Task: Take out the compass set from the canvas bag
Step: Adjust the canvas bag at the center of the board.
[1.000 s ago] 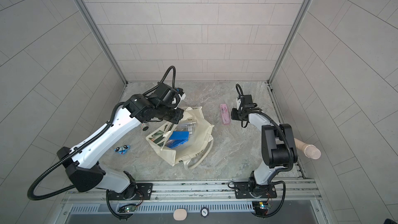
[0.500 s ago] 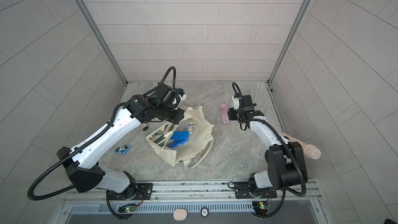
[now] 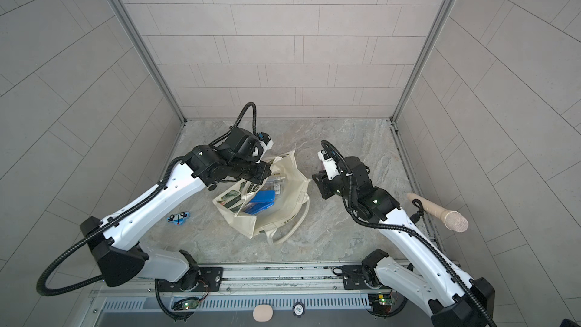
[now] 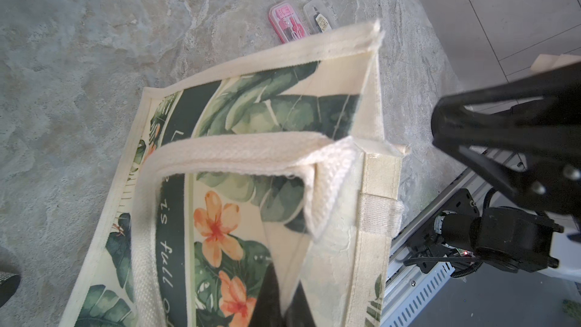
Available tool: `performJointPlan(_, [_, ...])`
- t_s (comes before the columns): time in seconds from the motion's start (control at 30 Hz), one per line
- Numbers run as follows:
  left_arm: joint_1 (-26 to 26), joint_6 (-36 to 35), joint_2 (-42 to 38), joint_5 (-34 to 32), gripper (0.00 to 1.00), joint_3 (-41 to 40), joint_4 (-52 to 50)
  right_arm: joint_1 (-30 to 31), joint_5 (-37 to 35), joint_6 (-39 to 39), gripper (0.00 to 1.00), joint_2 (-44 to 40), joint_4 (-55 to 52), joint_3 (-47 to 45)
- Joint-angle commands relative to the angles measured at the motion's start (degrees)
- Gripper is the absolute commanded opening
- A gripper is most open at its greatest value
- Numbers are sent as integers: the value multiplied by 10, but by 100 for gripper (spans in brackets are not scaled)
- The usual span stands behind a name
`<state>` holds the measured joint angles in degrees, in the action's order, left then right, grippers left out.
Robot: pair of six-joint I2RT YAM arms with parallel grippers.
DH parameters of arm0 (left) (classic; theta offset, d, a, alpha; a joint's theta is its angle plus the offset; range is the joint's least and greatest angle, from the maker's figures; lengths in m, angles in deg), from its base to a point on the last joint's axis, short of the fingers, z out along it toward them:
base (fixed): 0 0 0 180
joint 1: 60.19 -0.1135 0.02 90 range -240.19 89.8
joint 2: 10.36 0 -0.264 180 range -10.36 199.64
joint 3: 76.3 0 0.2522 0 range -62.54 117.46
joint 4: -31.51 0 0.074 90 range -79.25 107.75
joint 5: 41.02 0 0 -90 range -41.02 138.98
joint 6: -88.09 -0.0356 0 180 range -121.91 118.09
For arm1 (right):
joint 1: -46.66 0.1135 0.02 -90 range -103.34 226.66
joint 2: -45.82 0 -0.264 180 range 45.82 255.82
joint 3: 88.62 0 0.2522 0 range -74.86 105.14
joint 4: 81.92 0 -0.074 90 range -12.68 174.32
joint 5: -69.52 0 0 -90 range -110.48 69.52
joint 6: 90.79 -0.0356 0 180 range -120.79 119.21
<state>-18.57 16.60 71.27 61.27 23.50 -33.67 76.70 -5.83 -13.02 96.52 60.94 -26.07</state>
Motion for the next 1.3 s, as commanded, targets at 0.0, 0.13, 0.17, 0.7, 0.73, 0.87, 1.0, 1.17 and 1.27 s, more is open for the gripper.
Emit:
performJointPlan(0.0, [-3, 4, -12, 1, 0, -19, 10, 34, -18, 31, 32, -34, -47, 5])
performJointPlan(0.13, [-3, 15, -28, 5, 0, -60, 52, 66, -4, 81, 33, -56, -91, 11])
performJointPlan(0.17, [-3, 20, -32, 7, 0, -70, 63, 70, -2, 83, 33, -60, -96, 9])
performJointPlan(0.7, [-2, 13, -52, -2, 0, -20, 39, 71, -6, 150, 52, 52, -125, 159])
performJointPlan(0.73, [-1, 14, -54, -1, 0, -19, 39, 69, -5, 153, 52, 75, -129, 179])
performJointPlan(0.87, [-1, 19, -57, -2, 0, -19, 41, 68, 8, 160, 52, 151, -147, 250])
performJointPlan(1.0, [-1, 15, -56, -3, 0, -8, 31, 68, 1, 148, 51, 198, -147, 277])
performJointPlan(1.17, [-1, 14, -53, -1, 0, 8, 22, 68, 2, 115, 47, 240, -136, 297])
performJointPlan(1.27, [-1, 10, -47, 2, 0, 21, 14, 68, -6, 91, 43, 262, -128, 305])
